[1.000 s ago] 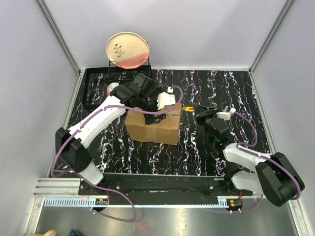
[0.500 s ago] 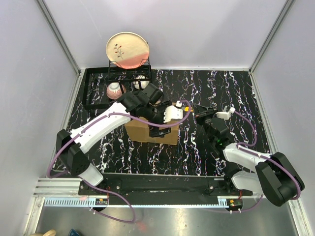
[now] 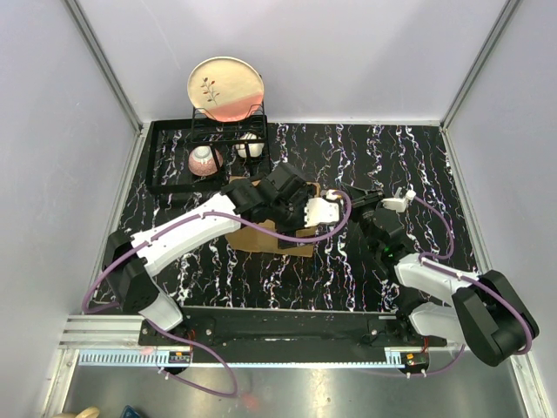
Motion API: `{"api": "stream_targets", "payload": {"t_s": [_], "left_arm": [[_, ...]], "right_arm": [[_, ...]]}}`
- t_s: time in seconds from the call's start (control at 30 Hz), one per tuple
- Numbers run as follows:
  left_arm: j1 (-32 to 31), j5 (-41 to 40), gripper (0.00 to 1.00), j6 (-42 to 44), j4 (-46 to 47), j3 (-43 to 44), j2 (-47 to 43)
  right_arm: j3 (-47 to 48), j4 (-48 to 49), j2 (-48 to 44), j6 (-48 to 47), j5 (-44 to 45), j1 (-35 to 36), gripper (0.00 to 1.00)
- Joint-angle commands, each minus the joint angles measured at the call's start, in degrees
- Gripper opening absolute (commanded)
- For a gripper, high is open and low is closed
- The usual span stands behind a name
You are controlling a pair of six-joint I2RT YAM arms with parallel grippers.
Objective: Unpack the express box
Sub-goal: Cut the express box at the center of the board.
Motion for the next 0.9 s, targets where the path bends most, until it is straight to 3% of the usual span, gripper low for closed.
{"api": "stream_targets", "payload": {"t_s": [0.0,0.17,0.87], "left_arm": [[-0.4,-10.0,0.99,-2.3,9.4,-1.0,-0.2],[-0.8,-13.9,0.99,-3.2,13.5,-1.4,-0.1],[-1.7,-17.6,0.99,-9.9,13.1,0.5,4.7]], "right_arm": [[0.9,-1.1,-1.8,-0.2,-2.3,-0.1,0.00],[0.6,-1.8,-2.0,0.3,-3.1,-0.1,0.00],[1.0,-10.9,-6.0,0.0,-4.3,3.5,0.00]]}}
